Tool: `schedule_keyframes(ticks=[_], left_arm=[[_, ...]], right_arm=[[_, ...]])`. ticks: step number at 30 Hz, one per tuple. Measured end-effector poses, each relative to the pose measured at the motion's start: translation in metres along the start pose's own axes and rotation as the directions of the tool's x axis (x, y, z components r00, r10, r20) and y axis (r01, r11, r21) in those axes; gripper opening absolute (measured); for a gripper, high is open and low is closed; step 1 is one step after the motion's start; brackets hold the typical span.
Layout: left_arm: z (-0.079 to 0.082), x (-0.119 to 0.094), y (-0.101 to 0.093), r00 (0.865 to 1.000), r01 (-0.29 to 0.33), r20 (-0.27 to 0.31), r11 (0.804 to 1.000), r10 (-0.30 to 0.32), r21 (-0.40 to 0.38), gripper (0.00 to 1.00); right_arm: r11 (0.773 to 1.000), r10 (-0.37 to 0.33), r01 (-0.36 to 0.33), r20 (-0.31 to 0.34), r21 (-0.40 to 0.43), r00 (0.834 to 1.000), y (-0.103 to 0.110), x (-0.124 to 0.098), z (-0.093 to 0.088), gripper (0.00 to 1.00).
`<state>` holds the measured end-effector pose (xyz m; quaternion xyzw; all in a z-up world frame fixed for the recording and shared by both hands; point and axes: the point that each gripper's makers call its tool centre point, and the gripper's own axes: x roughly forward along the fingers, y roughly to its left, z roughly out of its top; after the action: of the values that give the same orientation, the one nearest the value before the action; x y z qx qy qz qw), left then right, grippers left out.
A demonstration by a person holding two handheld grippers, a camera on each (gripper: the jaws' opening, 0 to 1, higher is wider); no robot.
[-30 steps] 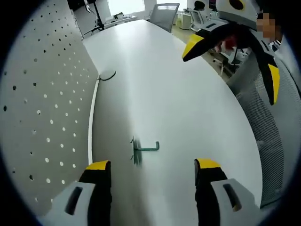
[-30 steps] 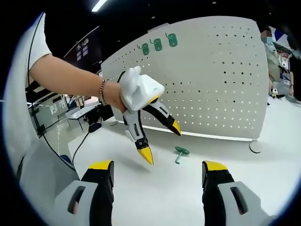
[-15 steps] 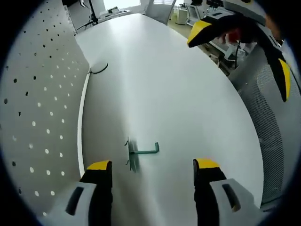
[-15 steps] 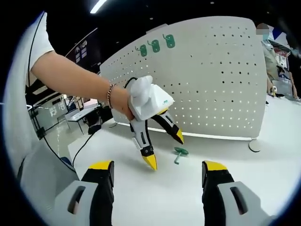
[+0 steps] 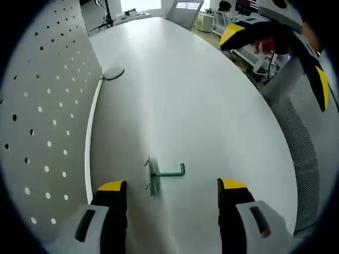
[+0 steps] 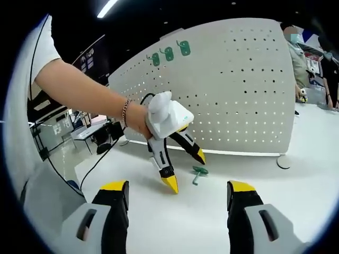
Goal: Insert the hook assembly into the mounting plate slot until the hook locks in place.
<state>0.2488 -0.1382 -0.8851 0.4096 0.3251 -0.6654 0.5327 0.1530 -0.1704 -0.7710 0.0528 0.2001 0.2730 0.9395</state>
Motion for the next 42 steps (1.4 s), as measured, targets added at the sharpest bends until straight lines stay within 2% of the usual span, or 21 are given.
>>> schedule_keyframes(ticks=[5, 9, 13, 27, 38, 42], left_arm=[[0.001, -0.001, 0.003, 1.0, -0.01, 0.006, 1.0, 0.01, -0.016, 0.67], [0.001, -0.003, 0.014, 0.998, -0.041, 0.035, 0.996, 0.043, -0.073, 0.52], [0.002, -0.004, 0.017, 0.998, -0.054, 0.031, 0.993, 0.057, -0.102, 0.42], [0.001, -0.004, 0.022, 0.991, -0.104, 0.06, 0.979, 0.116, -0.177, 0.23], [-0.001, -0.006, 0.025, 0.988, -0.143, 0.037, 0.971, 0.153, -0.19, 0.06], [-0.002, -0.005, 0.024, 0.987, -0.154, 0.029, 0.976, 0.16, -0.157, 0.04]], right_arm=[[1.0, -0.003, 0.003, 0.009, 0.015, 1.0, -0.001, 0.0, 0.002, 0.73], [1.0, 0.002, -0.002, 0.01, 0.014, 1.0, 0.0, 0.001, 0.002, 0.73], [1.0, -0.003, 0.003, 0.012, 0.02, 1.0, 0.0, 0.0, 0.003, 0.73], [1.0, -0.014, 0.014, 0.015, 0.021, 1.0, -0.002, -0.002, 0.004, 0.73], [0.999, -0.021, 0.02, 0.021, 0.026, 1.0, -0.004, -0.003, 0.005, 0.72], [1.0, -0.022, 0.022, 0.021, 0.017, 1.0, -0.004, -0.003, 0.005, 0.73]])
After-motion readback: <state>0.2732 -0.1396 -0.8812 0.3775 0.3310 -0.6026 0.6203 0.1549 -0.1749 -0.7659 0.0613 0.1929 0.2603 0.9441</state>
